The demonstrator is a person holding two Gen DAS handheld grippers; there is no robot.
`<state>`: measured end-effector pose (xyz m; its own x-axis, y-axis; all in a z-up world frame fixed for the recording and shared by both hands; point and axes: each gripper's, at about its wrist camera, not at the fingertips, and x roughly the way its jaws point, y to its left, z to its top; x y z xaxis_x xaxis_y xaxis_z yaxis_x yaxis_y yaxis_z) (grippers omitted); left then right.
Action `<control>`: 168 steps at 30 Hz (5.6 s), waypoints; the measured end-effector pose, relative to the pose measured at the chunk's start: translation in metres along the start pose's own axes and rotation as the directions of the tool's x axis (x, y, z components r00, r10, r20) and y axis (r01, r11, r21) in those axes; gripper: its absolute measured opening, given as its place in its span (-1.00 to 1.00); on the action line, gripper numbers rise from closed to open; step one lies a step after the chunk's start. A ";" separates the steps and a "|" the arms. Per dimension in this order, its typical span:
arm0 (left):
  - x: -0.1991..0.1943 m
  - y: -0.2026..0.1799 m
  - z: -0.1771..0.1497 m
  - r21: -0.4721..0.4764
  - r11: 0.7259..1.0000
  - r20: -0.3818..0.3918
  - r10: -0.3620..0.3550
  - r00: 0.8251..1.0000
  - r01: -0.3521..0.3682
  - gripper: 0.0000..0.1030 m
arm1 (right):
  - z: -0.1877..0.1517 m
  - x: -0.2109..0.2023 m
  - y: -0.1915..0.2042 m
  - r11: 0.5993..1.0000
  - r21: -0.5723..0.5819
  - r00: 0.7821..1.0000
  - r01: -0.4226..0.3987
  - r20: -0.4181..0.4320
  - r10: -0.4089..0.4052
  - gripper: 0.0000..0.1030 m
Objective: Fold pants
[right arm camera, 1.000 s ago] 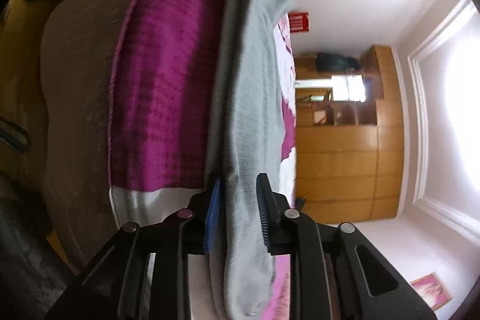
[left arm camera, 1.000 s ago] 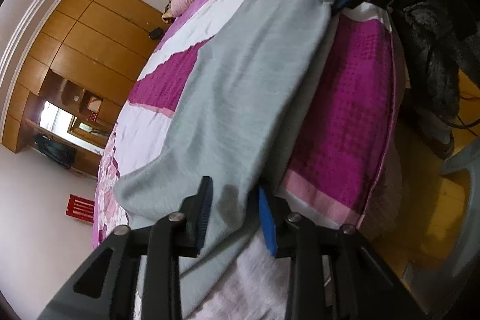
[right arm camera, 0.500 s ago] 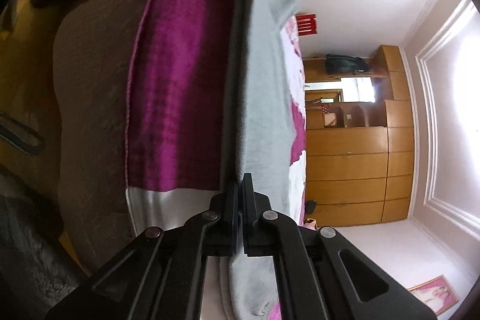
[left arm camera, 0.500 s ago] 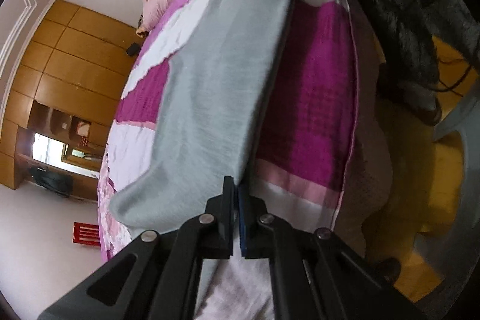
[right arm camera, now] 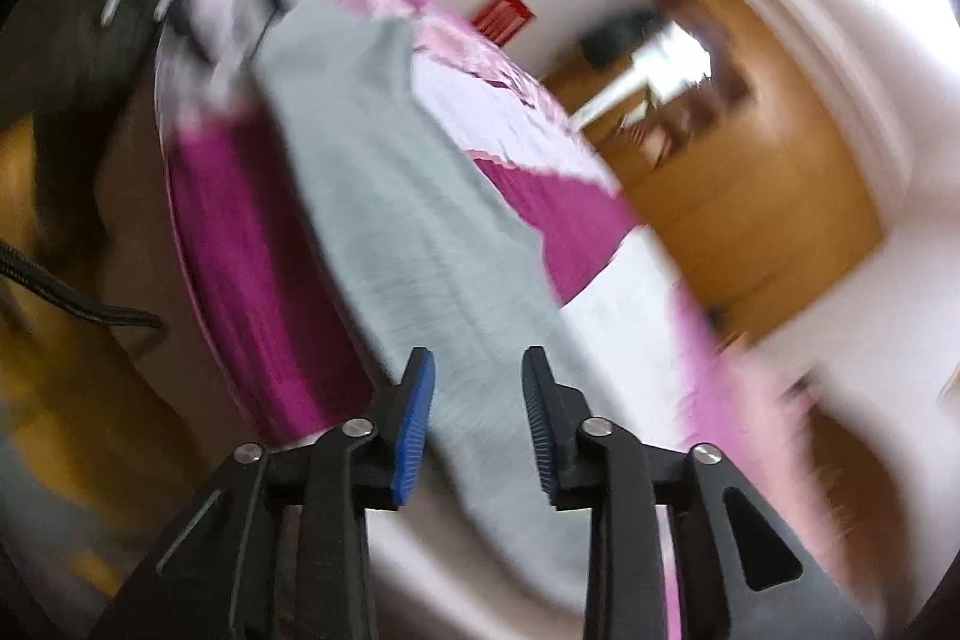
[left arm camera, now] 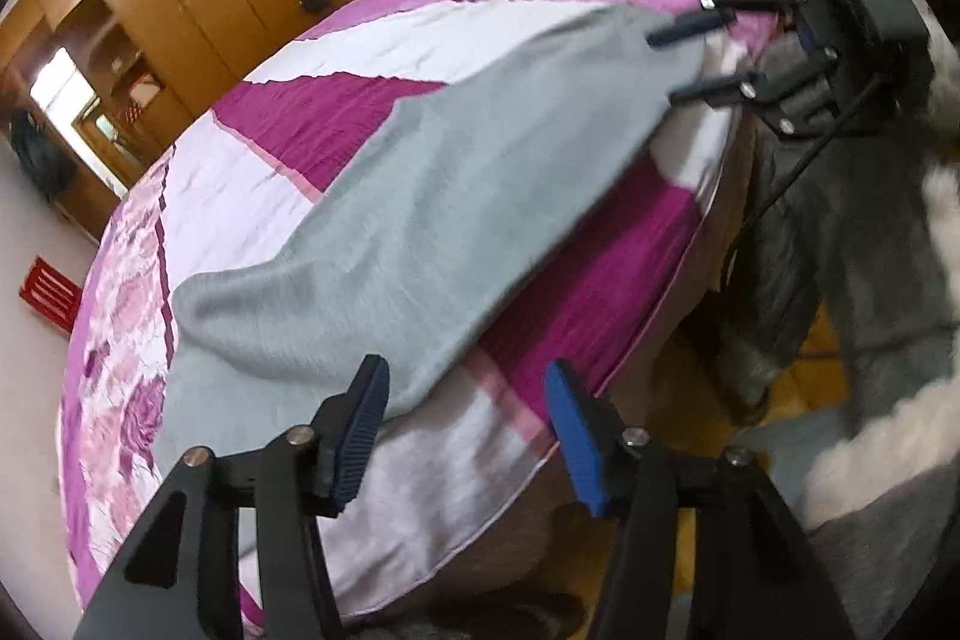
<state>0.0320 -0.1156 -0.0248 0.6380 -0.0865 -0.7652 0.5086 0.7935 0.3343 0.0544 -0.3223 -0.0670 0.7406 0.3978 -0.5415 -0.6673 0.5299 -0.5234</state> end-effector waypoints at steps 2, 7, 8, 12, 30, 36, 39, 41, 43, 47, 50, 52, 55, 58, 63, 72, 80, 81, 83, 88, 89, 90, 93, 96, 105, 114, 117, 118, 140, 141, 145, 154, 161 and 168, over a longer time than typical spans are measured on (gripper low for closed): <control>-0.002 -0.003 0.006 -0.013 1.000 0.011 0.003 1.000 -0.002 0.14 | -0.008 -0.009 -0.020 0.988 0.152 0.999 -0.039 0.008 0.038 -0.34; 0.008 0.003 0.016 -0.104 0.995 0.026 0.003 1.000 0.000 0.14 | -0.033 -0.010 -0.083 0.836 0.544 0.996 -0.079 -0.001 0.094 -0.34; 0.006 0.007 0.013 -0.132 0.991 0.026 -0.004 1.000 0.008 0.14 | -0.044 -0.004 -0.099 0.766 0.637 0.992 -0.083 -0.020 0.124 -0.34; 0.017 0.030 0.010 -0.259 0.966 0.025 -0.005 1.000 0.011 0.14 | -0.107 0.024 -0.153 0.435 0.895 0.971 -0.100 -0.008 0.239 -0.90; -0.014 0.192 -0.107 -0.654 0.735 -0.037 0.203 0.978 -0.178 0.35 | 0.061 0.027 -0.092 0.793 0.610 0.996 0.017 -0.080 0.040 -0.86; -0.018 0.207 -0.157 -0.780 0.604 -0.049 0.199 0.979 -0.162 0.37 | 0.201 0.074 0.035 0.922 0.285 0.960 -0.263 0.170 0.221 -0.83; -0.018 0.215 -0.177 -0.814 0.538 -0.126 0.208 0.970 -0.221 0.37 | 0.240 0.106 0.096 0.928 0.144 0.931 -0.344 0.177 0.318 -0.81; -0.019 0.223 -0.186 -0.839 0.496 -0.138 0.200 0.970 -0.221 0.37 | 0.257 0.125 0.133 0.936 0.040 0.927 -0.349 0.161 0.339 -0.59; -0.018 0.228 -0.197 -0.855 0.459 -0.168 0.193 0.967 -0.241 0.37 | 0.264 0.136 0.158 0.941 -0.049 0.928 -0.336 0.154 0.339 -0.42; -0.018 0.229 -0.203 -0.859 0.451 -0.178 0.177 0.968 -0.241 0.37 | 0.262 0.160 0.198 0.952 -0.212 0.964 -0.220 0.100 0.245 -0.42; -0.015 0.231 -0.201 -0.853 0.463 -0.182 0.169 0.969 -0.241 0.46 | 0.258 0.164 0.193 0.975 -0.169 0.980 -0.146 0.111 0.166 -0.42; -0.013 0.232 -0.200 -0.855 0.462 -0.177 0.165 0.970 -0.235 0.48 | 0.257 0.166 0.189 0.973 -0.146 0.978 -0.179 0.083 0.193 -0.42; -0.014 0.235 -0.202 -0.871 0.441 -0.165 0.151 0.975 -0.215 0.48 | 0.254 0.165 0.192 0.964 -0.169 0.970 -0.204 0.099 0.223 -0.61; -0.018 0.238 -0.206 -0.889 0.419 -0.136 0.137 0.981 -0.182 0.48 | 0.251 0.159 0.196 0.959 -0.188 0.963 -0.211 0.128 0.237 -0.94; -0.024 0.242 -0.214 -0.918 0.373 -0.096 0.125 0.988 -0.137 0.48 | 0.251 0.152 0.196 0.956 -0.189 0.951 -0.223 0.173 0.256 -0.95; -0.035 0.254 -0.236 -0.969 0.245 -0.010 0.111 0.994 -0.038 0.48 | 0.257 0.121 0.213 0.903 -0.334 0.915 -0.269 0.205 0.348 -0.95; -0.034 0.252 -0.232 -0.961 0.266 -0.044 0.119 0.992 -0.075 0.48 | 0.255 0.122 0.236 0.892 -0.360 0.916 -0.274 0.185 0.356 -0.95; -0.034 0.251 -0.231 -0.959 0.271 -0.049 0.119 0.992 -0.080 0.48 | 0.257 0.122 0.234 0.896 -0.353 0.916 -0.270 0.192 0.352 -0.95; -0.033 0.251 -0.230 -0.958 0.275 -0.054 0.119 0.992 -0.085 0.48 | 0.261 0.122 0.231 0.903 -0.338 0.914 -0.267 0.208 0.348 -0.95; -0.031 0.252 -0.230 -0.959 0.271 -0.050 0.117 0.992 -0.080 0.48 | 0.259 0.128 0.236 0.891 -0.328 0.909 -0.316 0.166 0.383 -0.95; -0.031 0.252 -0.229 -0.959 0.273 -0.048 0.119 0.992 -0.079 0.48 | 0.257 0.128 0.237 0.893 -0.326 0.910 -0.311 0.170 0.379 -0.94; -0.031 0.252 -0.228 -0.958 0.276 -0.047 0.120 0.992 -0.079 0.48 | 0.257 0.127 0.237 0.896 -0.312 0.908 -0.316 0.174 0.381 -0.93; -0.034 0.251 -0.225 -0.956 0.289 -0.019 0.112 0.993 -0.051 0.46 | 0.262 0.125 0.220 0.897 -0.152 0.881 -0.415 0.177 0.438 -0.86; -0.050 0.250 -0.214 -0.942 0.336 0.029 0.142 0.989 -0.020 0.41 | 0.266 0.124 0.186 0.815 0.086 0.813 -0.573 0.186 0.552 -0.51; -0.060 0.235 -0.092 -0.837 0.548 0.118 0.160 0.980 0.011 0.40 | 0.179 0.097 0.037 0.775 0.442 0.891 -0.451 0.179 0.417 -0.56; 0.080 0.182 0.000 -0.680 0.732 -0.048 0.019 0.999 -0.046 -0.87 | -0.015 0.094 -0.133 0.574 0.814 0.986 -0.087 -0.011 0.165 -0.97; 0.109 0.192 -0.024 -0.682 0.718 -0.151 0.052 0.987 -0.142 -0.95 | -0.076 0.097 -0.163 0.500 0.866 0.986 0.008 -0.090 0.140 -0.97; 0.109 0.196 -0.029 -0.681 0.719 -0.142 0.052 0.988 -0.136 -0.95 | -0.096 0.098 -0.172 0.466 0.883 0.983 0.047 -0.124 0.136 -0.97; 0.086 0.083 0.047 -0.539 0.834 -0.104 0.074 0.992 -0.119 -0.34 | -0.234 0.015 -0.151 -0.241 0.933 0.964 -0.265 0.265 -0.034 0.02; 0.089 0.077 0.048 -0.527 0.842 -0.115 0.062 0.991 -0.114 -0.34 | -0.233 0.025 -0.151 -0.253 0.939 0.971 -0.233 0.239 -0.007 0.02; 0.091 0.072 0.047 -0.519 0.846 -0.145 0.053 0.988 -0.121 -0.32 | -0.233 0.029 -0.147 -0.265 0.931 0.966 -0.250 0.259 -0.001 0.02; 0.079 0.091 0.030 -0.536 0.824 -0.195 0.091 0.977 -0.183 -0.32 | -0.253 0.046 -0.151 -0.371 0.860 0.935 -0.350 0.346 -0.079 0.02; 0.065 0.108 0.018 -0.606 0.780 -0.172 0.066 0.983 -0.158 -0.32 | -0.239 0.038 -0.152 -0.337 0.913 0.972 -0.227 0.234 -0.021 -0.63; 0.060 0.120 0.008 -0.609 0.779 -0.155 0.066 0.986 -0.148 -0.31 | -0.178 0.013 -0.178 -0.126 0.991 0.999 -0.054 0.054 -0.002 -0.65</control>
<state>0.1365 -0.0303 -0.0263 0.5728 0.0604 -0.8175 -0.0504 0.9980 0.0384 0.1687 -0.5445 -0.0976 0.7453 0.4368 -0.5038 0.1217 0.6538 0.7468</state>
